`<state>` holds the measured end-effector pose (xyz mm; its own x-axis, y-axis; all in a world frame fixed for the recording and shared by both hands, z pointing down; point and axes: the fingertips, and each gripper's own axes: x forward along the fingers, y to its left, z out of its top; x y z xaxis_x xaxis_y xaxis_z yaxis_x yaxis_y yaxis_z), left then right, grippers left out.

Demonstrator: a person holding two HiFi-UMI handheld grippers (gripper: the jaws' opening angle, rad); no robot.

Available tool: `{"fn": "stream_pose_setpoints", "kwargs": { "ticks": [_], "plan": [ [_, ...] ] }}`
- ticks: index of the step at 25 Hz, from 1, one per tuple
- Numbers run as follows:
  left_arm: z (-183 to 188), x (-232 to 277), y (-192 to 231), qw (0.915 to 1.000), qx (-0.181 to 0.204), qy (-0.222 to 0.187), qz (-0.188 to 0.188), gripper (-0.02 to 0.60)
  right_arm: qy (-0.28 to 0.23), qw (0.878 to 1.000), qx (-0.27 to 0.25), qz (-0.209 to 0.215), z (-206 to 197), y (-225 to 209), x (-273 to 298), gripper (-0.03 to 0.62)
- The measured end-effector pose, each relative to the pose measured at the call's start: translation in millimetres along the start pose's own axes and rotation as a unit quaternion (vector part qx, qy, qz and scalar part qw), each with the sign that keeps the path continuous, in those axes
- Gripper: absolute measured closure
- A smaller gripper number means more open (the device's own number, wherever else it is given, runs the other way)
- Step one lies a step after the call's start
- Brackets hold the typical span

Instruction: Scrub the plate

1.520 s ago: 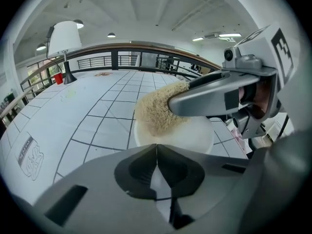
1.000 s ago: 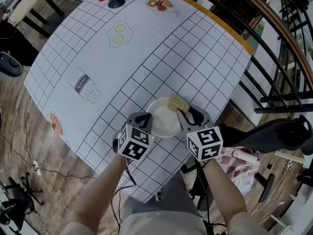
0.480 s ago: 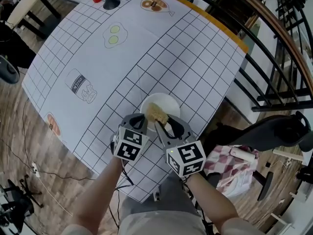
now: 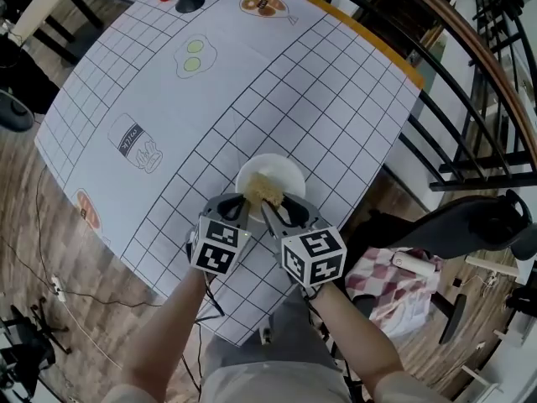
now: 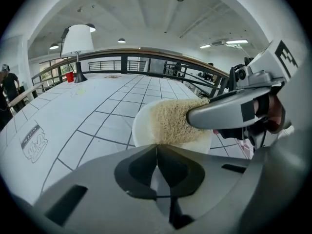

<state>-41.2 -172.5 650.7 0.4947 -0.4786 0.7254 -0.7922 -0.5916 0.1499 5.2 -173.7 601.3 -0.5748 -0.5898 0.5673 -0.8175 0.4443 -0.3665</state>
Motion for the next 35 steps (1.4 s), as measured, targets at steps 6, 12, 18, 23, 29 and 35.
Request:
{"fn": "stream_pose_setpoints", "kwargs": {
  "ticks": [6,12,18,23,29,35],
  "plan": [
    [7,-4,2,0.9996,-0.002,-0.030,-0.002,0.566,0.001,0.999,-0.022,-0.049,7,-34,-10,0.461],
    [8,-5,3,0.9992,-0.001,-0.039,0.011,0.566,-0.015,0.994,-0.005,-0.107,20,-89,-35,0.459],
    [5,-4,1,0.9994,-0.003,-0.032,0.015,0.566,-0.062,0.994,-0.041,-0.082,34,-59,-45,0.459],
    [4,-4,2,0.9991,-0.004,-0.039,0.015,0.566,-0.039,0.994,-0.094,-0.027,19,1,-40,0.459],
    [5,-5,3,0.9991,-0.004,-0.040,0.010,0.566,0.021,0.996,-0.083,-0.021,-16,12,-22,0.459],
    [5,-5,1,0.9988,0.008,-0.046,0.012,0.566,0.056,0.996,-0.075,-0.004,-19,-3,-20,0.459]
  ]
}}
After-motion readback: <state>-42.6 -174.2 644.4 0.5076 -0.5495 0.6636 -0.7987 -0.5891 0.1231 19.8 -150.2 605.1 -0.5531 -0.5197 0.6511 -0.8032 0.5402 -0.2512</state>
